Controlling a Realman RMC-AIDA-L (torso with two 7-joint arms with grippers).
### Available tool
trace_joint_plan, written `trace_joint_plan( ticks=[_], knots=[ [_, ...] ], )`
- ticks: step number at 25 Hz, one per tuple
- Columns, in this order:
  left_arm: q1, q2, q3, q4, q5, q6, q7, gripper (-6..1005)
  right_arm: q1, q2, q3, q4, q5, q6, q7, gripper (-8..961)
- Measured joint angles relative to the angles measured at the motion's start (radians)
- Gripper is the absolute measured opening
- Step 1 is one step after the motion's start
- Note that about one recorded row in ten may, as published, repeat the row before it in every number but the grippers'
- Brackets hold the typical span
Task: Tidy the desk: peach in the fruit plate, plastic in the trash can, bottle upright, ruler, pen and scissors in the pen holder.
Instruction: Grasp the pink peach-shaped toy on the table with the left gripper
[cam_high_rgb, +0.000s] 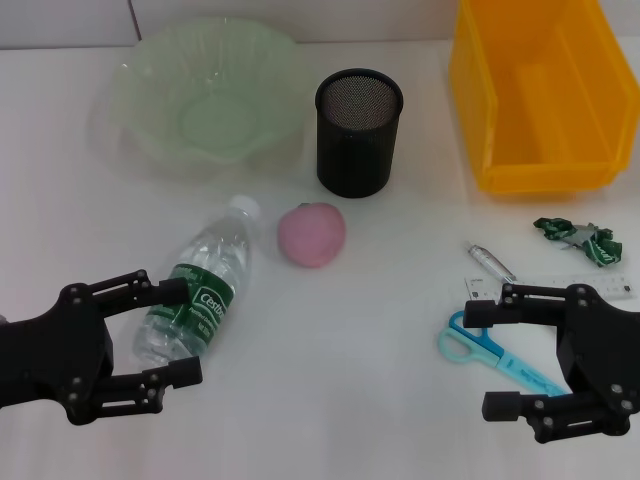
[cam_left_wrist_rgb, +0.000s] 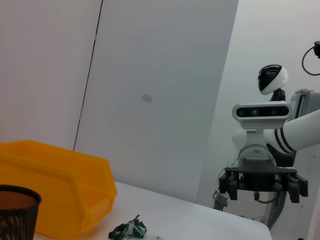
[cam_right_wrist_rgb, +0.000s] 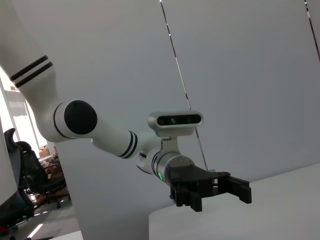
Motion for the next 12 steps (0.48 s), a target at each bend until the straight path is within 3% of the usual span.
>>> trace_joint_plan(
  ticks=[12],
  knots=[
    [-0.012, -0.003, 0.0, 0.01, 0.01, -0.007, -0.038, 813, 0.007, 0.001, 0.002, 0.001, -0.002, 0.003, 0.003, 814]
  ],
)
